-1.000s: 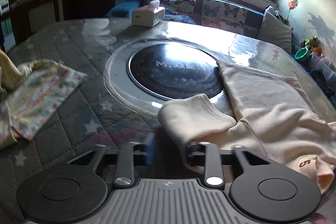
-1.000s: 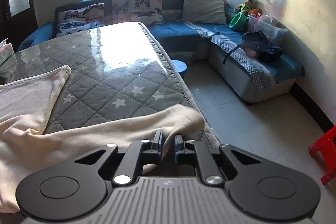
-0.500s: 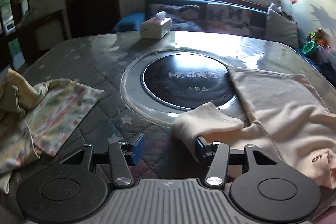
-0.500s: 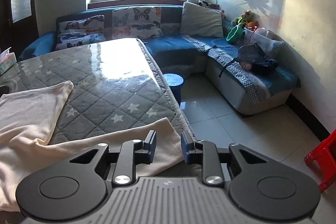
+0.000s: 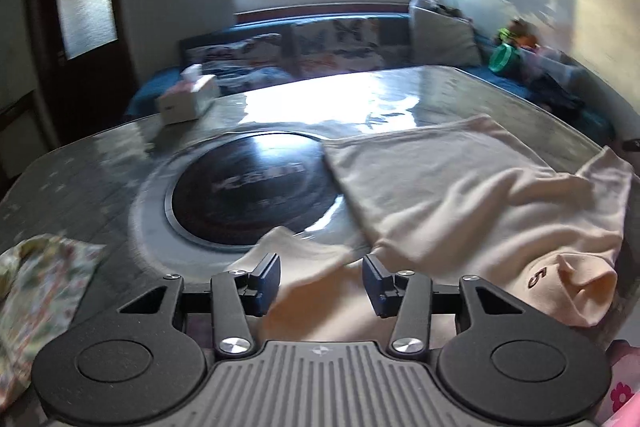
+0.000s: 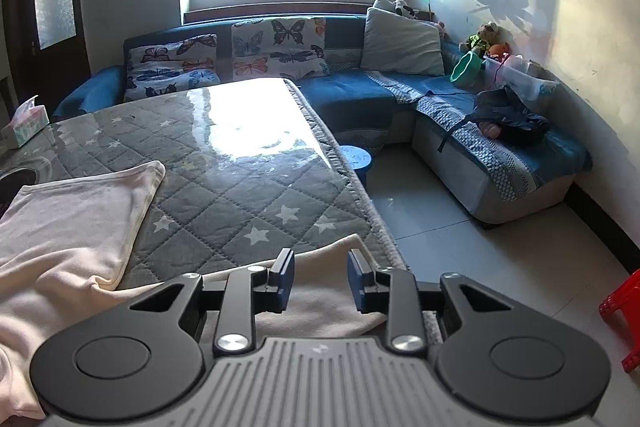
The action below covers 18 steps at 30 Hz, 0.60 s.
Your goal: Fold clothes
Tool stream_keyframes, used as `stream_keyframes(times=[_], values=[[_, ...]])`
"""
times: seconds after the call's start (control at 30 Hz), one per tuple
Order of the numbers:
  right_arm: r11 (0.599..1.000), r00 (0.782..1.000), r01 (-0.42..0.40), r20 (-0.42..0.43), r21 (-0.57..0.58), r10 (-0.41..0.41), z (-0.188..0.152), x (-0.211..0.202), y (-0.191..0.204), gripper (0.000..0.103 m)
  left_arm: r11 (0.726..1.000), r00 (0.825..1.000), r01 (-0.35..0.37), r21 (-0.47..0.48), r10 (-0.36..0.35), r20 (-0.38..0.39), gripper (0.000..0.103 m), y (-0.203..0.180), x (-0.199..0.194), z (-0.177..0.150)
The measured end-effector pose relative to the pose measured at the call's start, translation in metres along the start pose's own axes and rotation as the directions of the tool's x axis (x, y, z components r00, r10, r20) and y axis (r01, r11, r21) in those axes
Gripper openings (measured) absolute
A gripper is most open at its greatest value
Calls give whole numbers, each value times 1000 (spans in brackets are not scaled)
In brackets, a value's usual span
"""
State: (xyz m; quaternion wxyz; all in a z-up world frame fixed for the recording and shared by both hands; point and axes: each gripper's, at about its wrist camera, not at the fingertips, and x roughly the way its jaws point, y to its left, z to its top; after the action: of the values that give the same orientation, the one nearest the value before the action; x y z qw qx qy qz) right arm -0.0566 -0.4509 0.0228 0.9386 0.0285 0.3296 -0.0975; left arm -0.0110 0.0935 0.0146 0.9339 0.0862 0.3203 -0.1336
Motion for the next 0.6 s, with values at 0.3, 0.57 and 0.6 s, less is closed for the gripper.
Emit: stream_keyframes(times=[0.3, 0.57, 0.6], values=[[1000, 1000, -19, -15, 1, 19, -3, 3, 4, 29, 997, 996, -2, 82, 9, -91, 19, 0, 44, 0], [1000, 999, -26, -19, -5, 26, -1, 4, 8, 30, 979, 994, -103, -175, 107, 16, 3, 50, 18, -10], [1000, 999, -27, -21, -6, 27, -1, 5, 10, 30, 967, 990, -129, -220, 139, 28, 3, 58, 12, -13]])
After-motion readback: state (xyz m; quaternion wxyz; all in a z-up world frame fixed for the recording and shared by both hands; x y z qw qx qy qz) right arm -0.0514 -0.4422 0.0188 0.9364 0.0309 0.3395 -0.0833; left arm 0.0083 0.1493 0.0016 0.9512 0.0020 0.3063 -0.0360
